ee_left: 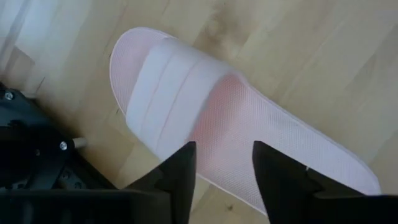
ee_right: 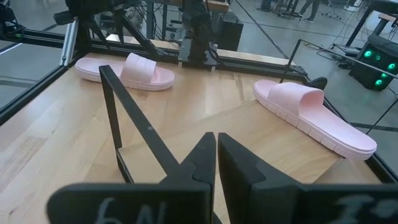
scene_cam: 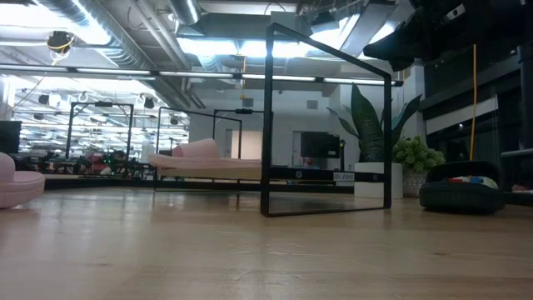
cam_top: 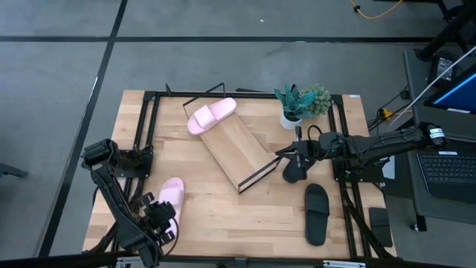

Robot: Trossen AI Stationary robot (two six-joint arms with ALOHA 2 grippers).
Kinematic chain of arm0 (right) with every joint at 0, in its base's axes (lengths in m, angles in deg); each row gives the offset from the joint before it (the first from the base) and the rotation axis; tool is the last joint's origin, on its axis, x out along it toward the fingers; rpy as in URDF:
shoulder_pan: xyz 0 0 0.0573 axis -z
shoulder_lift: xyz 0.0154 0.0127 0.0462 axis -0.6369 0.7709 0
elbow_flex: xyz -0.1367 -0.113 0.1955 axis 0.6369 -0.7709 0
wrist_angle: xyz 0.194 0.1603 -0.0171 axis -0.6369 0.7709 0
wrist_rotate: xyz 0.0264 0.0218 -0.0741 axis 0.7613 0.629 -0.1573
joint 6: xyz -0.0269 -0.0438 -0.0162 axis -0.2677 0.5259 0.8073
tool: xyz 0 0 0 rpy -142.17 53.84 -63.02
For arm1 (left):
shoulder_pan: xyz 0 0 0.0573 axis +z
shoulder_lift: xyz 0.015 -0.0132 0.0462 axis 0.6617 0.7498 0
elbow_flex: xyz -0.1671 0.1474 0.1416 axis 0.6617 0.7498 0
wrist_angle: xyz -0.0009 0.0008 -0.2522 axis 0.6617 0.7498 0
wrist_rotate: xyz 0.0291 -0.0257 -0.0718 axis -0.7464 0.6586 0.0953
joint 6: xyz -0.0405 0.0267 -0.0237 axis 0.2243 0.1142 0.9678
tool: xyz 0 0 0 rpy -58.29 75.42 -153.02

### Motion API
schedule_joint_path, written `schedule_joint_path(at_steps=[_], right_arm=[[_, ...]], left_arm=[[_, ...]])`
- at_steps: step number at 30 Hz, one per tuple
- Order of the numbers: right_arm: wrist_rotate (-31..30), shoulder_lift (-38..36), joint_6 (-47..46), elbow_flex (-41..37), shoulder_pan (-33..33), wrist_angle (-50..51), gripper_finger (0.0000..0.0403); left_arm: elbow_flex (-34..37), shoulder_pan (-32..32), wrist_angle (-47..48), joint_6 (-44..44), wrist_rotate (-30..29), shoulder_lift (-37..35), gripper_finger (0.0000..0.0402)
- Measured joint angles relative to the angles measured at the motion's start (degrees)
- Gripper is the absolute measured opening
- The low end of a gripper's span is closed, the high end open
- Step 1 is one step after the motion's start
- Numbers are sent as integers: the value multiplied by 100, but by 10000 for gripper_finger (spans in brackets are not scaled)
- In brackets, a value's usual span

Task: Pick and place slides into the shelf
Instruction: Put the pink slides on the shelf

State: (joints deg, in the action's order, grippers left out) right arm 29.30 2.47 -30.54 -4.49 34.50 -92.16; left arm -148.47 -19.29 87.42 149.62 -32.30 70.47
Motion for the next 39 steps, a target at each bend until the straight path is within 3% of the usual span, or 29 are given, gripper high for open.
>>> schedule_joint_path(at_steps=[5, 16, 30, 39], right_arm=[[2, 0, 2, 0, -1, 0, 21], [7, 179, 17, -2, -2, 0, 21], [13, 555, 26, -2, -2, -204, 21], [17, 553, 44, -4, -2, -307, 21]], left_arm=[[0, -45, -31, 44, -9, -3, 171], [0, -34, -15, 263, -297, -4, 170], [23, 9, 314, -533, -323, -7, 170], [450, 9, 303, -781, -272, -7, 170]])
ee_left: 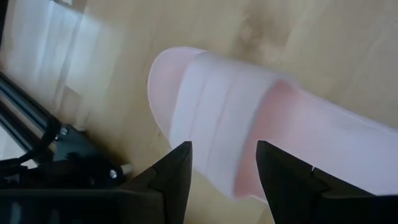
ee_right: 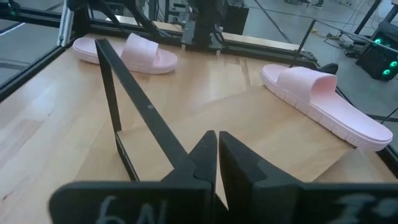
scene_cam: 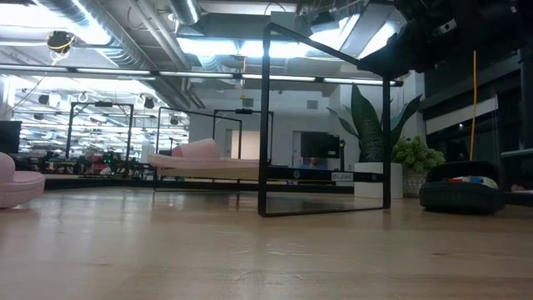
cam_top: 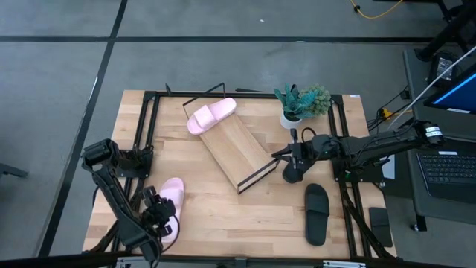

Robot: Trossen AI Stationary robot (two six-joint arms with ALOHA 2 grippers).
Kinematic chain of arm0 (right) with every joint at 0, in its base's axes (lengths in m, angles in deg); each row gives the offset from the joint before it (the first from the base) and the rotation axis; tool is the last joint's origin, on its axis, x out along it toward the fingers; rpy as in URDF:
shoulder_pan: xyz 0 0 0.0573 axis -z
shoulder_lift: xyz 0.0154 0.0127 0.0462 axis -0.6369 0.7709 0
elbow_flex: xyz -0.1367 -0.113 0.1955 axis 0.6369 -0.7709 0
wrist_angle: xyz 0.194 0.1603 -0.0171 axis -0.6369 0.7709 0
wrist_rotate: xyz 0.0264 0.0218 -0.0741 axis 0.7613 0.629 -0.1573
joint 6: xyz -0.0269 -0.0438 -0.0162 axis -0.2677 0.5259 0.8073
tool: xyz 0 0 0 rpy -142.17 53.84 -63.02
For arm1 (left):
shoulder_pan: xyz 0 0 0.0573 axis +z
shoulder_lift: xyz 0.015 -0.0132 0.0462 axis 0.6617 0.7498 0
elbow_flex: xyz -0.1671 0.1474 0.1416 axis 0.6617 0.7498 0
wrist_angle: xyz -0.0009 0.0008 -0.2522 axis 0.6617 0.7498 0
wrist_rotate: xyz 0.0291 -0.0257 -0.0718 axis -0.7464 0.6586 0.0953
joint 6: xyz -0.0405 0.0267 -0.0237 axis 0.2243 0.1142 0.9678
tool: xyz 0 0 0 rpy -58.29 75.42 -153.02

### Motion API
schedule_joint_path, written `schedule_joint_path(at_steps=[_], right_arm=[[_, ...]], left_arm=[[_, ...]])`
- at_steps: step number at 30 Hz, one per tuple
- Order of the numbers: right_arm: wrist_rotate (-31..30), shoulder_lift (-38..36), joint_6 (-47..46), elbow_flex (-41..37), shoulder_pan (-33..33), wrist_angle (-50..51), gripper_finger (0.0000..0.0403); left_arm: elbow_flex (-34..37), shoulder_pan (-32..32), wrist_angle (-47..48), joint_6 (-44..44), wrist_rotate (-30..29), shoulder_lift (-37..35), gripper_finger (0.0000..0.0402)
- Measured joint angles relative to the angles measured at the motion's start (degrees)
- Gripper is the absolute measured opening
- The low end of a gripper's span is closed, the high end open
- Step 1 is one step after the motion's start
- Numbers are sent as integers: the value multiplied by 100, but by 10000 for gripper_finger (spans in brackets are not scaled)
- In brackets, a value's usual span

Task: Pick and place slides into the shelf
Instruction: Put the pink slides on the shelf

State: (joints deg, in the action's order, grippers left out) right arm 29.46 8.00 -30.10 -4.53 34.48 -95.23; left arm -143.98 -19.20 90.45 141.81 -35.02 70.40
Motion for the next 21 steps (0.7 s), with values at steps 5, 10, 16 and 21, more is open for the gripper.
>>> schedule_joint_path(at_steps=[5, 10, 16, 21], right_arm=[[564, -57, 303, 0, 0, -842, 21], [709, -210, 830, 0, 4, -1249, 21], [709, -243, 879, 0, 2, -1223, 21], [708, -243, 870, 0, 2, -1205, 21]], left_arm=[[74, -1, -4, -7, 3, 0, 169], [75, -2, -65, -12, 7, 0, 169], [75, -4, -264, -404, 263, 0, 169], [108, -4, -283, -448, 260, 0, 169]])
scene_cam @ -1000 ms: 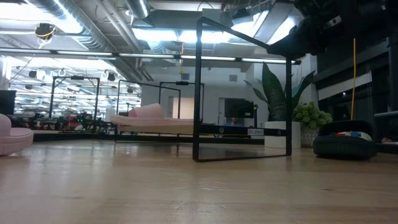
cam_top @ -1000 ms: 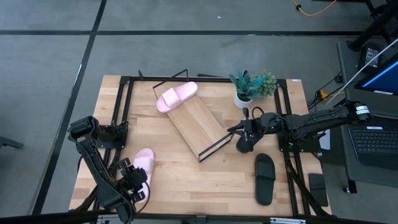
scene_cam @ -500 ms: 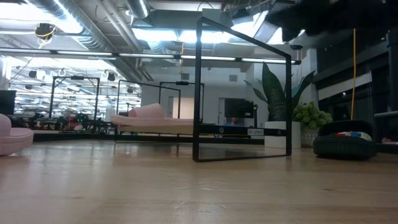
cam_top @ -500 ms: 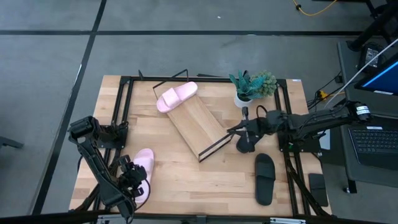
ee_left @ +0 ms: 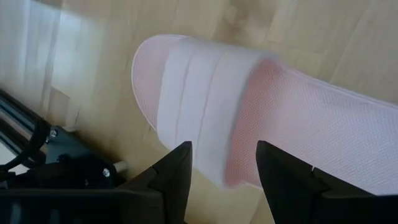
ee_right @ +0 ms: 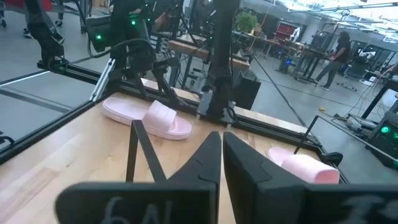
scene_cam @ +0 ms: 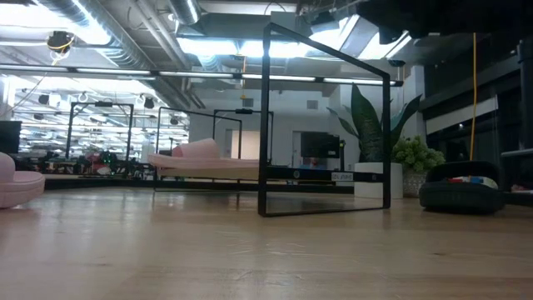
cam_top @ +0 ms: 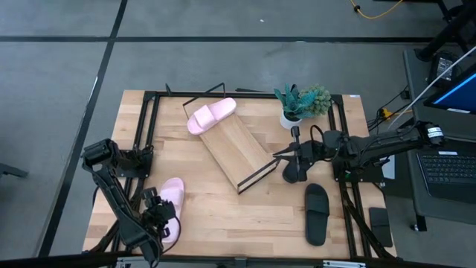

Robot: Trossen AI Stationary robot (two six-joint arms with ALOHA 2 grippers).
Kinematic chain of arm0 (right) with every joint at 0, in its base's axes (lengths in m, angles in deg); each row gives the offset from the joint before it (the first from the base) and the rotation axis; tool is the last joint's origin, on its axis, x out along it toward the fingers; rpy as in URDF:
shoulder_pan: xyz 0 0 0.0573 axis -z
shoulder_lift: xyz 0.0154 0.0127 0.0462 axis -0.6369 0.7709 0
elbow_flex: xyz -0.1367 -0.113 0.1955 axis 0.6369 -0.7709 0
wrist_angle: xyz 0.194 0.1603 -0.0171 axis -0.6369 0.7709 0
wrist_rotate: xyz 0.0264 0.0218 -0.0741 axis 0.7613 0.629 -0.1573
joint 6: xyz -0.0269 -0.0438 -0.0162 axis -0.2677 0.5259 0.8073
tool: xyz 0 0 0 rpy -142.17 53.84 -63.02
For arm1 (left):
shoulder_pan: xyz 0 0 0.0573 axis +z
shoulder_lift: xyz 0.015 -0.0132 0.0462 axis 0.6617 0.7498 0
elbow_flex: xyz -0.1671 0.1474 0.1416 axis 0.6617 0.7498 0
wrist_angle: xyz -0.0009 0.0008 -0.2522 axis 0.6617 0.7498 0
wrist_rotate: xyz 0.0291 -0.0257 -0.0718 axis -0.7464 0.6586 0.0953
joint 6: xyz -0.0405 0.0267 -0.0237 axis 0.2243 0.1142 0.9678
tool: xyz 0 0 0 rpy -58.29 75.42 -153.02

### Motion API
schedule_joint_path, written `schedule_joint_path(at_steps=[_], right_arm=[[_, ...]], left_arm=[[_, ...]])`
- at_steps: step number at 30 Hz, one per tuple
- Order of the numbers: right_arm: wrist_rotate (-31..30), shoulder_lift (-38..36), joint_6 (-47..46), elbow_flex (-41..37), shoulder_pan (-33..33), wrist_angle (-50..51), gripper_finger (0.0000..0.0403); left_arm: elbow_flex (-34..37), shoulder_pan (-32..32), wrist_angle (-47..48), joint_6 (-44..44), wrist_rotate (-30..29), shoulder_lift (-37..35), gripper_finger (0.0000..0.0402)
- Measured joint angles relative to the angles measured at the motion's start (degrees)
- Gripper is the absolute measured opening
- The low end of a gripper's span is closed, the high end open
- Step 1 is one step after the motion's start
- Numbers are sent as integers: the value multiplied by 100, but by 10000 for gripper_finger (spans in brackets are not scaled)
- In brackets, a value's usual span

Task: Pick and place slides into the shelf
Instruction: Put the pink slides on the shelf

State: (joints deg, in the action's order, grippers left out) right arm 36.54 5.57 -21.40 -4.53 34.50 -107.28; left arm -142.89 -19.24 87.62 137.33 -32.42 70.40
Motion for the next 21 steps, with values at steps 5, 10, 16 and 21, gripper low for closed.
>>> schedule_joint_path(at_steps=[5, 10, 16, 21], right_arm=[[-1, 0, 0, 0, 0, -3, 21], [-1, 0, -3, 0, 0, -3, 21], [-3, 0, -11, 0, 0, -3, 21], [-3, 0, -15, 0, 0, -2, 21]], left_arm=[[283, 25, -221, -236, 13, 0, 169], [455, 177, -151, -296, 18, 0, 169], [532, 373, -181, -302, 16, 0, 162], [532, 450, -266, -302, 19, 0, 126]])
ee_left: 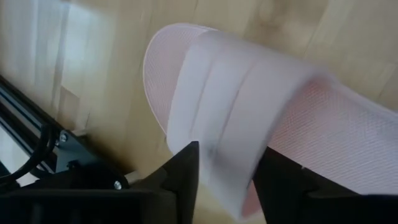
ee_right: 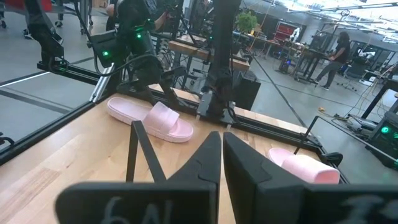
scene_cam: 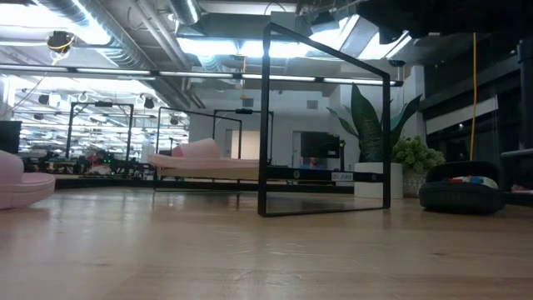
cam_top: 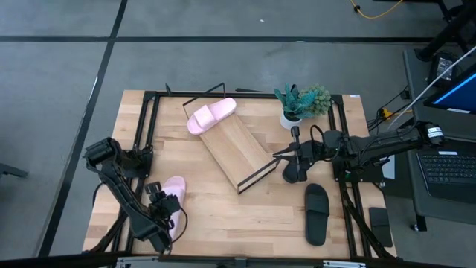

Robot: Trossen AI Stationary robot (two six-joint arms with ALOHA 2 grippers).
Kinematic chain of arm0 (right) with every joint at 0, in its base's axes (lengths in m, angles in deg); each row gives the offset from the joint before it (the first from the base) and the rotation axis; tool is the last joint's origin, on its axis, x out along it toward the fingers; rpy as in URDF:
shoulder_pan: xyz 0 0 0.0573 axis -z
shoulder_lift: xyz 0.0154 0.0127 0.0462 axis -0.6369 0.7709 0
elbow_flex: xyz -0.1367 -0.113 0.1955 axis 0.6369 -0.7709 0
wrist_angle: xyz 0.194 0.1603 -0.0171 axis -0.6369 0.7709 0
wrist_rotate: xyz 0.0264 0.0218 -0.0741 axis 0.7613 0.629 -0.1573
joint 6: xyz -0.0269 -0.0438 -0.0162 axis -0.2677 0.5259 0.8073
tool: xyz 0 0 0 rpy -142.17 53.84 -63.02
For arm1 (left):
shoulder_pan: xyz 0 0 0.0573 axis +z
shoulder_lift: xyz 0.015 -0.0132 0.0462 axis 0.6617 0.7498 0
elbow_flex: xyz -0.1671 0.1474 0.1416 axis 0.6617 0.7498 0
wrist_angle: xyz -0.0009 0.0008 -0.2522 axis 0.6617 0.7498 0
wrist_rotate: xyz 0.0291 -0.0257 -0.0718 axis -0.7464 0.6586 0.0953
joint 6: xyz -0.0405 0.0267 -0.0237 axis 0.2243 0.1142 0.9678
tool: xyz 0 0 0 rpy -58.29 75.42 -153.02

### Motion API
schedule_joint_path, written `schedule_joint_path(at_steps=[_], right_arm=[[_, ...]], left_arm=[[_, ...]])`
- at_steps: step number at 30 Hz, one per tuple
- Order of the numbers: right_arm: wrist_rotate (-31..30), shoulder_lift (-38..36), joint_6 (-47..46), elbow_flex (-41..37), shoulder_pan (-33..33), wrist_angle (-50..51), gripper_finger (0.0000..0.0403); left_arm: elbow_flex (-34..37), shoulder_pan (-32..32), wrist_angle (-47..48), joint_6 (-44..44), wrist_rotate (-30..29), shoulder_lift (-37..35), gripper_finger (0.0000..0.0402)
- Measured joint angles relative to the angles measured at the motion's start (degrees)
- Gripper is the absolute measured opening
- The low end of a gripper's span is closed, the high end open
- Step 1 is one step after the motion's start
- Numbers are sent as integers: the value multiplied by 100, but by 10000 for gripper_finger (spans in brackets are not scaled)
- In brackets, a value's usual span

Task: Pick and place slides into the shelf
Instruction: Put the pink slides on the shelf

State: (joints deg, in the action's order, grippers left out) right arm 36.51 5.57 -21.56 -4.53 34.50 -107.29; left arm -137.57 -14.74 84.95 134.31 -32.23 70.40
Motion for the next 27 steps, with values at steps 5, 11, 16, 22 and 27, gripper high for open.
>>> schedule_joint_path(at_steps=[5, 11, 16, 22, 27], right_arm=[[0, 0, -4, 0, 0, 1, 21], [0, 0, -8, 0, 0, 3, 21], [0, 0, -234, 0, 0, 44, 21], [2, 0, -308, 0, 0, 176, 21], [28, 2, -303, 0, 0, 182, 21]], left_arm=[[0, 2, -126, 2, -19, 0, 55], [0, 31, -226, 328, -26, 0, 13], [-27, 86, -107, 728, -17, 0, 6], [-205, 265, 303, 780, -286, 2, 4], [-443, 439, 983, 792, -668, 2, 3]])
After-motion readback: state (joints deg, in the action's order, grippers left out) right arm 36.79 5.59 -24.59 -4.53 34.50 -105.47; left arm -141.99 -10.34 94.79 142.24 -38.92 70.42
